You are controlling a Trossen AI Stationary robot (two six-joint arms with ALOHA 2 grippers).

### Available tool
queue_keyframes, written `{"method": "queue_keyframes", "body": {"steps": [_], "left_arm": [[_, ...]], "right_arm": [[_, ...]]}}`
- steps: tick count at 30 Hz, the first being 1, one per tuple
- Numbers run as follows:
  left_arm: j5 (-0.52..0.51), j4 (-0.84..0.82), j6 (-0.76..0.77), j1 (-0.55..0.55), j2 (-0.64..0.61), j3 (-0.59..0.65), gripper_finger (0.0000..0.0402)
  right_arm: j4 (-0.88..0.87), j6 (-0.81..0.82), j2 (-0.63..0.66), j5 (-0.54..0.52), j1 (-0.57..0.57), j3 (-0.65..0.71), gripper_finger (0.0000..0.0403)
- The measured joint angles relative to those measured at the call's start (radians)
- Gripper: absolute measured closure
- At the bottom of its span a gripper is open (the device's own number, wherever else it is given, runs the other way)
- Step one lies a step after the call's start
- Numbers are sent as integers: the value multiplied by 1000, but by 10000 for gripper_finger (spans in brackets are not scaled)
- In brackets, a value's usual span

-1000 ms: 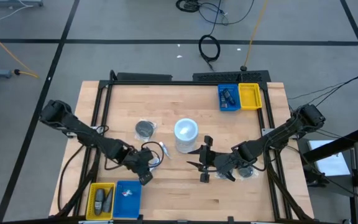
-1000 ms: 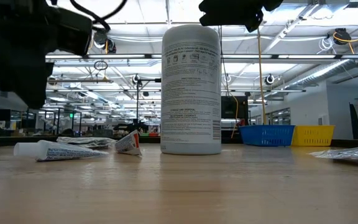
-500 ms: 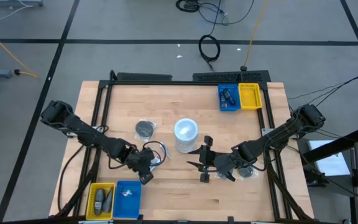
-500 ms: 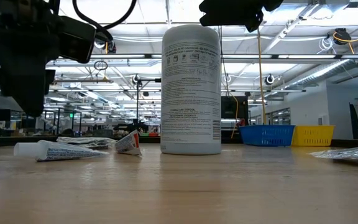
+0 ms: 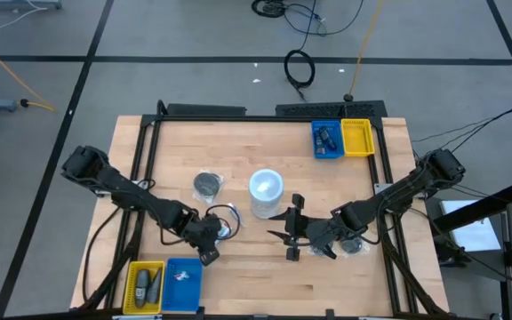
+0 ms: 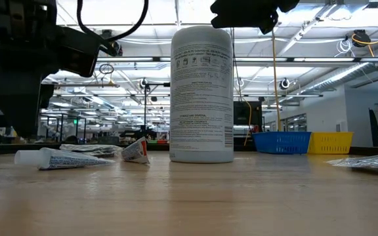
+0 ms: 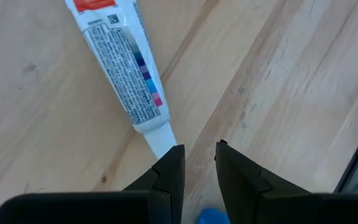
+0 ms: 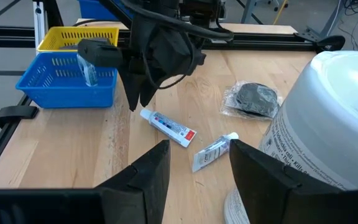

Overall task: Pick & Place Travel size toiletries
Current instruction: Put the left white toothpaste into the bottom blue bin

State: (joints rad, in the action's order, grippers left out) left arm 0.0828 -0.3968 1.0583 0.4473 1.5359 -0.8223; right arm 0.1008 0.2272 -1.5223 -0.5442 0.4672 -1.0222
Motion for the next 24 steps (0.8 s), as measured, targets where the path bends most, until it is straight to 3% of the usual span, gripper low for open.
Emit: {"method": "queue_keyframes", "body": {"steps": [9,14,24], "left_arm": [[-2,8,-25,-5,4,0,313],[-81,-2,-32,-26,4,0,313],[10,8,-63,-18,4,0,310]], "right_arm": [[-1,0,0,0,0,0,241],[-1,0,0,0,0,0,243],[-1,0,0,26,1,0,247]]}}
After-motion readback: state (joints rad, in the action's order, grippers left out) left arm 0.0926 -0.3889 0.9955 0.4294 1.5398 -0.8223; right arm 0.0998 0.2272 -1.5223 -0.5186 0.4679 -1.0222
